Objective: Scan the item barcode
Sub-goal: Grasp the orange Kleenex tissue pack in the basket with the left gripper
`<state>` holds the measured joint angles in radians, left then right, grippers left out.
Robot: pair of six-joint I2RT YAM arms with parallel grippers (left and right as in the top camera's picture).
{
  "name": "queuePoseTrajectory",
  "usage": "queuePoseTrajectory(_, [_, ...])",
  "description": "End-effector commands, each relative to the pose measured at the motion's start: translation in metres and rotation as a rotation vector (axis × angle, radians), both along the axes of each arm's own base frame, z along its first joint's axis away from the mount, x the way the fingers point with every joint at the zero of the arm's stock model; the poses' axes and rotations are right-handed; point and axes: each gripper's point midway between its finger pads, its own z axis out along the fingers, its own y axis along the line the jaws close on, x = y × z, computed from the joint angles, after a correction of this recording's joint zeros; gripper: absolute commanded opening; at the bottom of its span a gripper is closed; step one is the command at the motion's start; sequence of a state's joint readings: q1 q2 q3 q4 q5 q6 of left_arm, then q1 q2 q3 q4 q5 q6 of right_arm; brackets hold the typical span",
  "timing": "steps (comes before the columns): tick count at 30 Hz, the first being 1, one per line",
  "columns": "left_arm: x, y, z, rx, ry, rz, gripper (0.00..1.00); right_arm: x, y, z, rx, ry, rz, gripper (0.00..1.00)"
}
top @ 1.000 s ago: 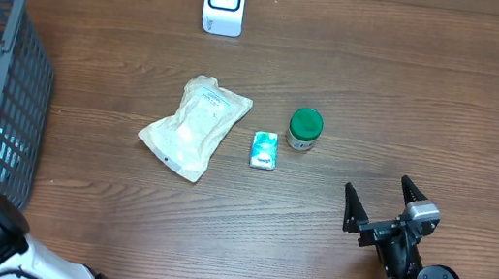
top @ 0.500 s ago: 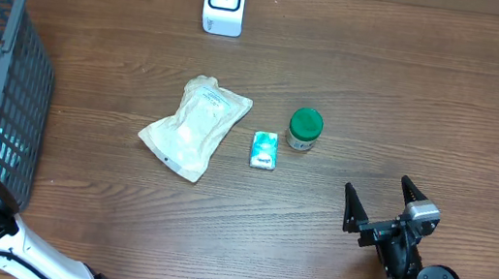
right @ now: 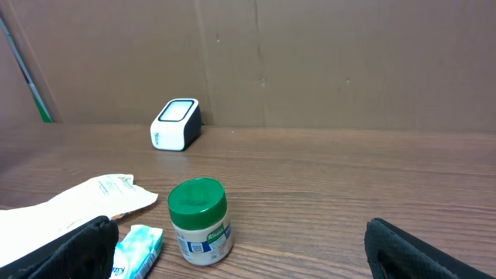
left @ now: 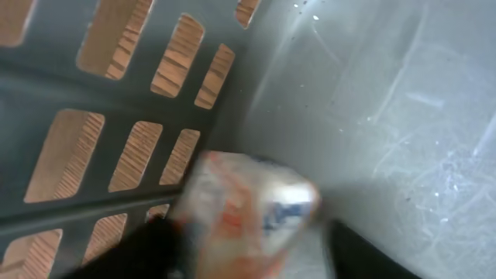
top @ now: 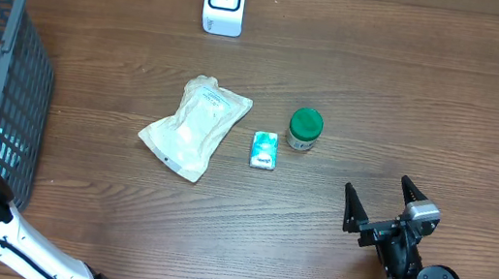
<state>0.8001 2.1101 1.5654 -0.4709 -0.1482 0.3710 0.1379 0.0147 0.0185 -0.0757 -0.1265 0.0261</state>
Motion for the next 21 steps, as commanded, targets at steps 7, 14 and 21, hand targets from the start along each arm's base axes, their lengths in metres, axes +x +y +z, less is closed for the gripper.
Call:
queuePoseTrajectory(7, [0.004,-0.004,-0.003,-0.013,-0.005,0.019,0.04,0.0,-0.001,-0.001,0.0,-0.006,-0.005,1.0])
queuePoseTrajectory(14, [0.017,-0.017,0.044,0.018,-0.099,0.053,0.04,0.0,-0.001,-0.002,0.0,-0.005,-0.005,1.0])
queuePoseTrajectory(21, [0.036,-0.04,0.191,0.171,-0.451,0.099,0.04,0.0,-0.001,-0.001,0.0,-0.006,-0.005,1.0])
